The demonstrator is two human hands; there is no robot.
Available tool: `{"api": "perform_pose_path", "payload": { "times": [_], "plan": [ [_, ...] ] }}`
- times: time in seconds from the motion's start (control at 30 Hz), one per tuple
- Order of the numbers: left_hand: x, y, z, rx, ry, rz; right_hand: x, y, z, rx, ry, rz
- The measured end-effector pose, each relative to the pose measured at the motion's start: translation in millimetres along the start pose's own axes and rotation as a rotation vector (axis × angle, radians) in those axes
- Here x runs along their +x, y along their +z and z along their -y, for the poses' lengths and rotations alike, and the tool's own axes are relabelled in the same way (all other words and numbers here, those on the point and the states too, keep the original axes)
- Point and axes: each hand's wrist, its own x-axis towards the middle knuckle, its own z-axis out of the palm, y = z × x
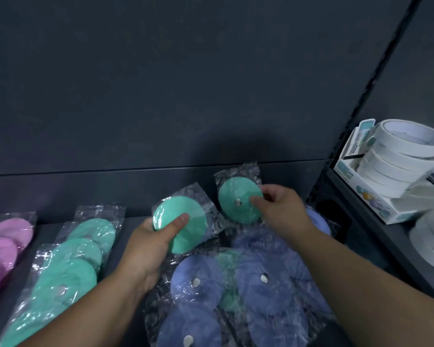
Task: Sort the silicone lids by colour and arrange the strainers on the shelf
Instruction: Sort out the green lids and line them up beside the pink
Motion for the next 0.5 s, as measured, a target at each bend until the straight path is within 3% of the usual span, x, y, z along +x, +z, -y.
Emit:
{"api": "perform_pose_path", "payload": {
  "times": [0.17, 0.23, 0.33, 0.5],
  "plan": [
    [-6.7, -8.6, 1.3, -0.070, -0.059, -0.055, -16.3, 2.0, 16.5, 0.283, 0.110, -0.070],
    [-6.1, -10.9, -0.9, -0.094, -0.037, -0.090, -21.3, 1.6, 25.0, 0.507, 0.187, -0.092],
    [-9.3, -13.5, -1.3, -0.212, -0.030, -0.100, -33.6, 13.2, 30.4, 0.822, 0.354, 0.045],
    [-23.3, -6.2, -6.7, -0.421, -0.025, -0.002, -60.2, 62.4, 15.8, 0.830, 0.616, 0.283]
  ]
}}
